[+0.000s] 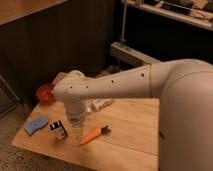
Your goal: Place the pepper in the ceramic cup
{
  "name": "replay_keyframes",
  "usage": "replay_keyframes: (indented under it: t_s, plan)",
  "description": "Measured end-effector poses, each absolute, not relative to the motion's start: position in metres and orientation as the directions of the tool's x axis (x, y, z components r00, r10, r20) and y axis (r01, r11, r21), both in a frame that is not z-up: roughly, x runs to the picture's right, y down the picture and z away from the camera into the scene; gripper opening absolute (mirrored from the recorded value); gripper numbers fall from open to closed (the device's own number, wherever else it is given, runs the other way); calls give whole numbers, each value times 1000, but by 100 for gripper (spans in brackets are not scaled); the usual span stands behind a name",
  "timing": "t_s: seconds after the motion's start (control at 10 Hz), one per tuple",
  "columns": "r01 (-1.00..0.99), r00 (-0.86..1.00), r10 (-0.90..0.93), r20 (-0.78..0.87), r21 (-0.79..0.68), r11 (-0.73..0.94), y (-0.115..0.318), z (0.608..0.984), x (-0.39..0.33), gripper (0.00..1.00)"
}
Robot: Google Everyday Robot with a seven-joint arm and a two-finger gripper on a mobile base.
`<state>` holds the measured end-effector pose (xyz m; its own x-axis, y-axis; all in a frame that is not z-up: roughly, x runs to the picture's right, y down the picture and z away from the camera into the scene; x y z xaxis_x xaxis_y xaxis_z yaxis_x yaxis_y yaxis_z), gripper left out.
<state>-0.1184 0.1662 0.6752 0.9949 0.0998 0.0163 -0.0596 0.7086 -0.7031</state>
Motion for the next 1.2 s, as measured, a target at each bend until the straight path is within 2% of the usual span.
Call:
replay_keyframes:
  t_s: [0.3,0.8,1.2]
  plan:
    - [-44,978,163,131,-635,771,146,680,-80,65]
    - [132,978,13,207,-671,729,195,682,-71,65]
    - [98,988,11,155,-675,731,191,722,-62,65]
